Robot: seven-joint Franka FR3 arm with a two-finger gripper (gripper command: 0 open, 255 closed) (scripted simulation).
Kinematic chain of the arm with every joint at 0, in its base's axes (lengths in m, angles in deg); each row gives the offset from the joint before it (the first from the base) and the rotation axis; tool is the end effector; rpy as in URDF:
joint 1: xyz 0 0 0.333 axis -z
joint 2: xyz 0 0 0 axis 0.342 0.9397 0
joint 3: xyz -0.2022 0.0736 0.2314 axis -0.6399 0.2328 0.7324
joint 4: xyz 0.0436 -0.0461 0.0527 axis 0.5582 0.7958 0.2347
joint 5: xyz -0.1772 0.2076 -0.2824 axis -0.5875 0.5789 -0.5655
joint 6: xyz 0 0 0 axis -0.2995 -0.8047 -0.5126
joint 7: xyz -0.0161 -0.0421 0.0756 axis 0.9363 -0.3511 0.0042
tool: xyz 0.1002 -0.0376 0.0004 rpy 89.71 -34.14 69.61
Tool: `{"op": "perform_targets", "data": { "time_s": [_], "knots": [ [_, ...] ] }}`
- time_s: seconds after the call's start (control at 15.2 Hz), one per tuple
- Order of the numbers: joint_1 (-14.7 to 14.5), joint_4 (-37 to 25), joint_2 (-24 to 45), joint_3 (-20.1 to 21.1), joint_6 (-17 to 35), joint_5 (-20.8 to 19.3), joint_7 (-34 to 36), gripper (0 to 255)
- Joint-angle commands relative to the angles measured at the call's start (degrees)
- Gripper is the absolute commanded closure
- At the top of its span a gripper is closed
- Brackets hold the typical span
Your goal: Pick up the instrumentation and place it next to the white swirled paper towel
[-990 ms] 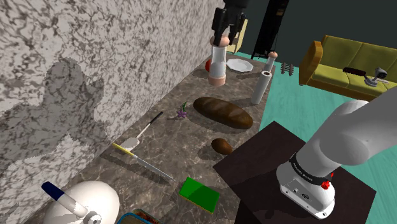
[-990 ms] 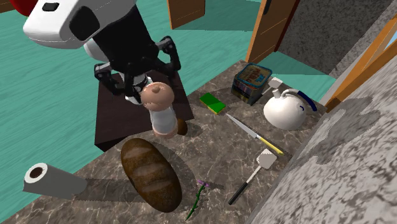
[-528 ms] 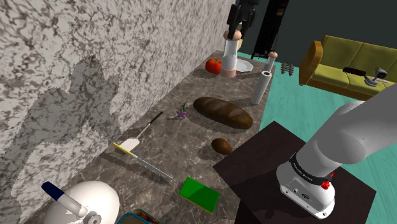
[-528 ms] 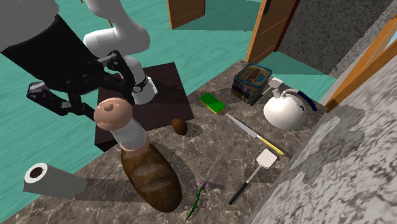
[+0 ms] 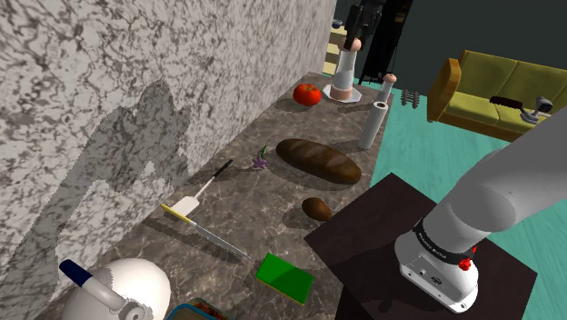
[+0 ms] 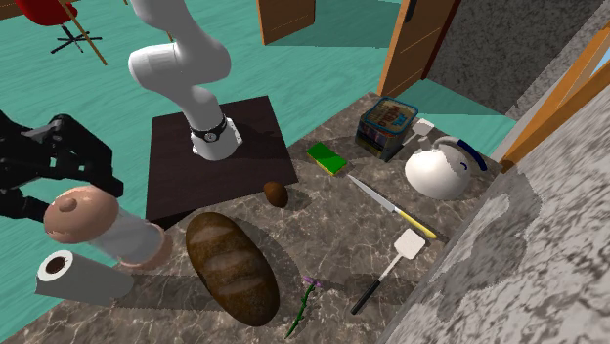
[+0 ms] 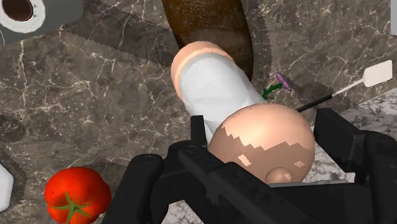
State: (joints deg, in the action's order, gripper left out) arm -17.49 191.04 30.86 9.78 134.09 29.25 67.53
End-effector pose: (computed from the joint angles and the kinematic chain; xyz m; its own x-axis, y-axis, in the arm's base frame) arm 0.4791 -0.1045 0.6016 0.9943 0.1026 0.0281 0.1058 -0.9806 -0.1649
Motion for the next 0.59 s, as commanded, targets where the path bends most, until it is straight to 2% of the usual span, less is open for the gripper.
{"op": "perform_targets", "data": {
  "time_s": [0.0,0.53],
  "knots": [
    [1.02,-3.59,2.75,-1.86,-1.28,0.07,-2.89,255],
    [5.89,-17.19,14.43,-8.13,-5.31,2.21,-13.82,255]
  ]
}}
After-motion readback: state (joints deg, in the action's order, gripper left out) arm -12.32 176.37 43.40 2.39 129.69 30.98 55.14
